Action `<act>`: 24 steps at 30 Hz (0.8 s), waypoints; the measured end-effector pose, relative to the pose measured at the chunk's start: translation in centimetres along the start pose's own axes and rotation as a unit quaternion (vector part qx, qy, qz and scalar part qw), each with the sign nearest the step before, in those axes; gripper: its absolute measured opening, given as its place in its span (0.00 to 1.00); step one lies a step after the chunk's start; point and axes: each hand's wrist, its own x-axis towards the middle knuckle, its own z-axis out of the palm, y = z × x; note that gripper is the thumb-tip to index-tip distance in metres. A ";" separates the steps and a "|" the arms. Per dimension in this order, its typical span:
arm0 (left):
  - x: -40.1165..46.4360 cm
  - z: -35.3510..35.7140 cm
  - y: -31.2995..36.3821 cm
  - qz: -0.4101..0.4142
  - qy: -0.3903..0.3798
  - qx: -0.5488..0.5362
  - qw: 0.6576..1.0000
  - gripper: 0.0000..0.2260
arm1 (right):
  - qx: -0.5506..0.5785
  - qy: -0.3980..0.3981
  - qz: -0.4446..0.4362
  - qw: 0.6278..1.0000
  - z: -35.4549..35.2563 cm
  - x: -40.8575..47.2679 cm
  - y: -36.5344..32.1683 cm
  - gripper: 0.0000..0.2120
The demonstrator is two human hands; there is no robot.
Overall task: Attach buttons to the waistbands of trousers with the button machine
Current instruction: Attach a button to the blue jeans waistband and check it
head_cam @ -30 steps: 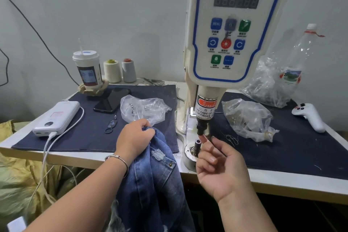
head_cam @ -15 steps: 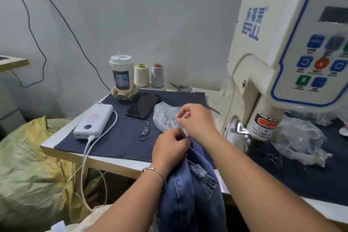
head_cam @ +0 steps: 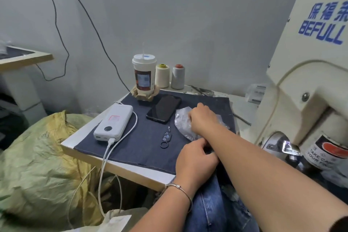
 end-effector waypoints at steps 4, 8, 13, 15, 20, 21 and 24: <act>0.0 -0.1 0.1 -0.004 0.003 0.009 1.000 0.08 | 0.024 0.002 0.008 1.000 0.1 0.4 0.0 0.16; 0.0 -0.1 0.2 -0.004 0.004 0.015 1.000 0.08 | 0.044 0.002 0.015 0.999 0.2 0.2 0.1 0.15; 0.0 0.1 0.1 -0.004 0.007 0.023 1.000 0.06 | 0.052 0.016 0.027 0.998 0.0 0.0 0.0 0.15; 0.0 0.1 0.1 -0.006 0.008 0.026 1.000 0.06 | 0.055 0.027 0.032 0.998 0.0 -0.1 -0.1 0.15; 0.0 0.1 0.0 -0.006 0.004 0.027 1.000 0.06 | 0.086 0.048 0.030 0.995 0.2 -0.4 0.2 0.14; 0.1 0.1 -0.1 -0.008 0.001 0.027 1.000 0.07 | 0.105 0.050 0.033 0.993 0.1 -0.4 0.3 0.14; 0.1 0.1 -0.2 -0.012 -0.007 0.025 1.000 0.08 | 0.138 0.078 0.024 0.987 -0.2 -0.9 0.6 0.11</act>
